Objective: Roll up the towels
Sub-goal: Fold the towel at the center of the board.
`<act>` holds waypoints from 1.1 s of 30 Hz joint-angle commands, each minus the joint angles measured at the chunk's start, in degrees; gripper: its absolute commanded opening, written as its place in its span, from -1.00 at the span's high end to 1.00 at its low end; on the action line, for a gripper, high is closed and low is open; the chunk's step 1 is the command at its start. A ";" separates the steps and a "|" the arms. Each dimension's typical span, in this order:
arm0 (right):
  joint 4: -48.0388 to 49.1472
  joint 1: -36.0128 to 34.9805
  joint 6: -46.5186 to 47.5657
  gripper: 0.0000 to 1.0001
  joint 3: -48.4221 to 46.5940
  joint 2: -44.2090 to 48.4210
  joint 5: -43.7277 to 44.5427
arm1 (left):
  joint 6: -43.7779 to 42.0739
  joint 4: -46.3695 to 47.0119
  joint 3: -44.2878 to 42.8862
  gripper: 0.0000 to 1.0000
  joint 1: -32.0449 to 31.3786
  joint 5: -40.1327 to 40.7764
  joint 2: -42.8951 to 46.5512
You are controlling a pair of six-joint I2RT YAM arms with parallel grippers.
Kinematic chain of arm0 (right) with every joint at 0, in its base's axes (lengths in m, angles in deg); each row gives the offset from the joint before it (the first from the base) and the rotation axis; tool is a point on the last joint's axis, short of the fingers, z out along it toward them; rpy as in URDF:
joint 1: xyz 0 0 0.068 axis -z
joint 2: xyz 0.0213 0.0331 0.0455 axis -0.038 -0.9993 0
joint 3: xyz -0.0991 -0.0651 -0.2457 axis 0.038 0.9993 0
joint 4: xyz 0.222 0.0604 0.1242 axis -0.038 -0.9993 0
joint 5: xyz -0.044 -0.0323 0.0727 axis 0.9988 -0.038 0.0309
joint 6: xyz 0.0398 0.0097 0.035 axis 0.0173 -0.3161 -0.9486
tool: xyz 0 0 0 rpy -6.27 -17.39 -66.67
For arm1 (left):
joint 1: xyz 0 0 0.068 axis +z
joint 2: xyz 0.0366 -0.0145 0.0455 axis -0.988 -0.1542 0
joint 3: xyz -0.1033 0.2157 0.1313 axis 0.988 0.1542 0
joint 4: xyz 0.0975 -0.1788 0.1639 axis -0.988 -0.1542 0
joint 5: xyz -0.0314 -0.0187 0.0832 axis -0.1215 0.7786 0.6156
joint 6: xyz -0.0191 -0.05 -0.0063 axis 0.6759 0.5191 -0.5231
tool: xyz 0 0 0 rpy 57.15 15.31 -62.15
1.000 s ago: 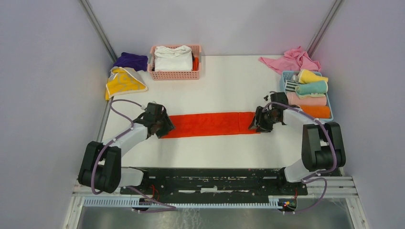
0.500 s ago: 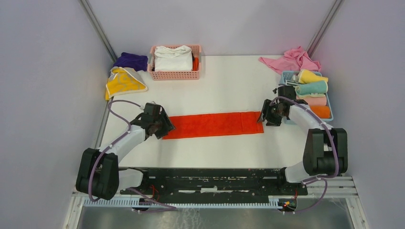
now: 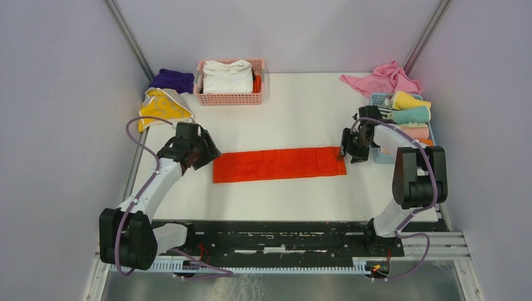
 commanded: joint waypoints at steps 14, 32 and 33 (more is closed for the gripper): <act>-9.91 -5.68 3.54 -0.06 -5.90 -12.67 7.07 | -4.18 -0.63 0.28 -0.33 2.91 -3.07 0.68; -19.51 -6.34 7.03 1.00 -24.03 -10.77 30.61 | -2.87 0.01 2.44 -0.33 2.90 -8.87 1.78; -20.00 -6.34 7.67 1.00 -25.50 -10.27 32.60 | -2.56 0.47 2.80 -0.33 2.86 -9.98 1.57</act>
